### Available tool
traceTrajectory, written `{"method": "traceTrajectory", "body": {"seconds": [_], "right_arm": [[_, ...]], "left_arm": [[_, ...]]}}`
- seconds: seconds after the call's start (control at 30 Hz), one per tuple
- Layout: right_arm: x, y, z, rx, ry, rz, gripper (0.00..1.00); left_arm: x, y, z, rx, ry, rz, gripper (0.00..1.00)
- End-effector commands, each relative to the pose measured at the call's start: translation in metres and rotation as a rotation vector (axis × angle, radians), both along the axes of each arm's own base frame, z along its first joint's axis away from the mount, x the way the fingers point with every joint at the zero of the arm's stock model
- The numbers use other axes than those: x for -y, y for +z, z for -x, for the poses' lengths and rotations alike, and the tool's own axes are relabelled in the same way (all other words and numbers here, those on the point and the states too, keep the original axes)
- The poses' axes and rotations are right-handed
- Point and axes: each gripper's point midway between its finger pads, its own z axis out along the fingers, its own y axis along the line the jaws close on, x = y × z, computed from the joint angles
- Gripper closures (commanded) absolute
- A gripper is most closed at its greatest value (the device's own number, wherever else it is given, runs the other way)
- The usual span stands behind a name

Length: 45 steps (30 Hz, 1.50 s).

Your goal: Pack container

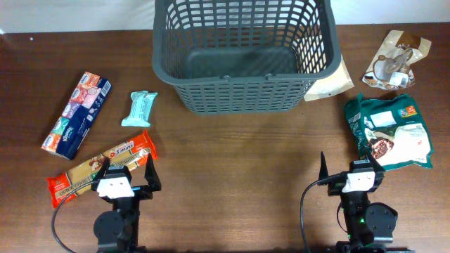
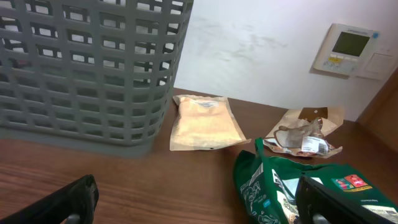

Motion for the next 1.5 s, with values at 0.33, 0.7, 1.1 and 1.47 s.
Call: {"method": "traceTrajectory", "body": {"seconds": [0.33, 0.7, 1.1, 1.47], "right_arm": [[-0.043, 0.055, 0.013, 0.131, 0.245, -0.064, 0.01], [-0.010, 0.179, 0.056, 0.048, 0.031, -0.095, 0.01], [0.023, 0.263, 0.037, -0.382, -0.169, -0.066, 0.01], [0.048, 0.252, 0.012, -0.630, -0.307, -0.007, 0.01]], "left_arm": [[0.002, -0.001, 0.000, 0.004, -0.015, -0.018, 0.01], [0.002, -0.001, 0.000, 0.004, -0.015, -0.018, 0.01], [0.002, -0.001, 0.000, 0.004, -0.015, -0.018, 0.01], [0.002, -0.001, 0.000, 0.004, -0.015, -0.018, 0.01]]}}
